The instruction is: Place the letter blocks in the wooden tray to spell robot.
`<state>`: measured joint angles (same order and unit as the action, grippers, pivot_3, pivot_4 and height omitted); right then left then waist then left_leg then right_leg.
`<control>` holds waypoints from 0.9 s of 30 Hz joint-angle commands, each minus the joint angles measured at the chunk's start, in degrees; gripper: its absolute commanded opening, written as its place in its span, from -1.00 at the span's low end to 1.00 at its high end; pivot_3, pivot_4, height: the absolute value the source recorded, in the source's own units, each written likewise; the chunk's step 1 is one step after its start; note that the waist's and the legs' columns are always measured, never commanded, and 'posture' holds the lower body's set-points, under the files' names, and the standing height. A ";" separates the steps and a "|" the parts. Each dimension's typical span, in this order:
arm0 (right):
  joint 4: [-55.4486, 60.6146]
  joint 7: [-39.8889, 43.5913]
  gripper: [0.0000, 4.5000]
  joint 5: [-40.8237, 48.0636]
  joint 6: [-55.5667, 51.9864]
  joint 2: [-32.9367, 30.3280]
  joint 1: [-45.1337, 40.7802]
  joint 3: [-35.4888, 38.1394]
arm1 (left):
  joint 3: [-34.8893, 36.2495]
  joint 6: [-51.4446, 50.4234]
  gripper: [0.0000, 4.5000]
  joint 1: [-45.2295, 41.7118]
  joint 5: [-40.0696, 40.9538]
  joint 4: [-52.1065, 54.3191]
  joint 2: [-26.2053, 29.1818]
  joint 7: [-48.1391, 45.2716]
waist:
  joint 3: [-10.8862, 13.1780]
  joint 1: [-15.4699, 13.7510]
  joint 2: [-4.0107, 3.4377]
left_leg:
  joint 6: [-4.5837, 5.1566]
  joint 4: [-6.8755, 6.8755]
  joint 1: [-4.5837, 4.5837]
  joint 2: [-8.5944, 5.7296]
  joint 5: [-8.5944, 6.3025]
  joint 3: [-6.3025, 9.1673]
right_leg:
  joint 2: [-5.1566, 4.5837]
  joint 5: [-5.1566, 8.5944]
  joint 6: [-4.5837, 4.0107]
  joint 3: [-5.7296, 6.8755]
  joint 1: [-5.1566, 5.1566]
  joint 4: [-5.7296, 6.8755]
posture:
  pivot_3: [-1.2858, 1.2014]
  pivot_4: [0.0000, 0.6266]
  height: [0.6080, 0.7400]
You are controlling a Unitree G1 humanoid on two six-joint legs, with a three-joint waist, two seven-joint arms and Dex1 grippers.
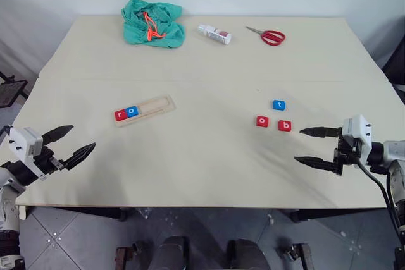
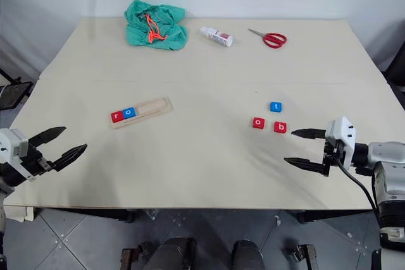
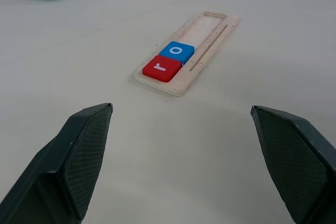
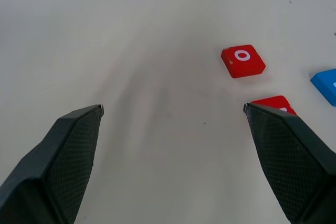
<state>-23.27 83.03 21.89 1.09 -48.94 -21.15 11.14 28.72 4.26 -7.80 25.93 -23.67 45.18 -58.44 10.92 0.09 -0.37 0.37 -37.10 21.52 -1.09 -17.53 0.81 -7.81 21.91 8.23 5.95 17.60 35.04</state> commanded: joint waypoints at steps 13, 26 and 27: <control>4.90 -1.50 0.99 2.49 -3.24 1.74 -1.66 -0.12 | 2.70 -10.65 1.00 8.31 0.20 11.14 3.16 5.22 | 0.00 0.09 0.00 | -0.01 0.03 0.00 0.01 -0.01 0.02 | -0.01 0.00 0.00 -0.02 0.01 -0.01 | 0.03 -0.52 1.00; 8.50 -3.30 0.99 3.93 -4.57 3.08 -2.82 0.27 | -9.18 -8.11 1.00 -12.85 -8.24 -7.81 6.74 2.12 | 0.01 -0.76 -0.01 | 0.00 -0.02 0.01 -0.06 0.00 0.05 | 0.00 0.00 0.00 0.02 0.01 0.05 | 0.03 -0.52 1.00; 9.83 -3.68 0.99 4.35 -5.06 2.92 -2.11 0.57 | -10.88 -7.64 1.00 -15.79 -9.57 -10.56 7.03 1.52 | 0.01 -0.76 -0.01 | -0.01 -0.03 0.01 -0.05 0.00 0.05 | 0.01 0.00 0.00 0.03 0.02 0.07 | 0.03 -0.52 1.00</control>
<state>-16.44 79.91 24.38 -3.49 -45.38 -23.77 9.73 19.03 -4.14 -21.46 18.29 -31.45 50.48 -56.16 10.93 -0.67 -0.38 0.36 -37.13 21.53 -1.16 -17.53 0.86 -7.80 21.91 8.23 5.98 17.62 35.14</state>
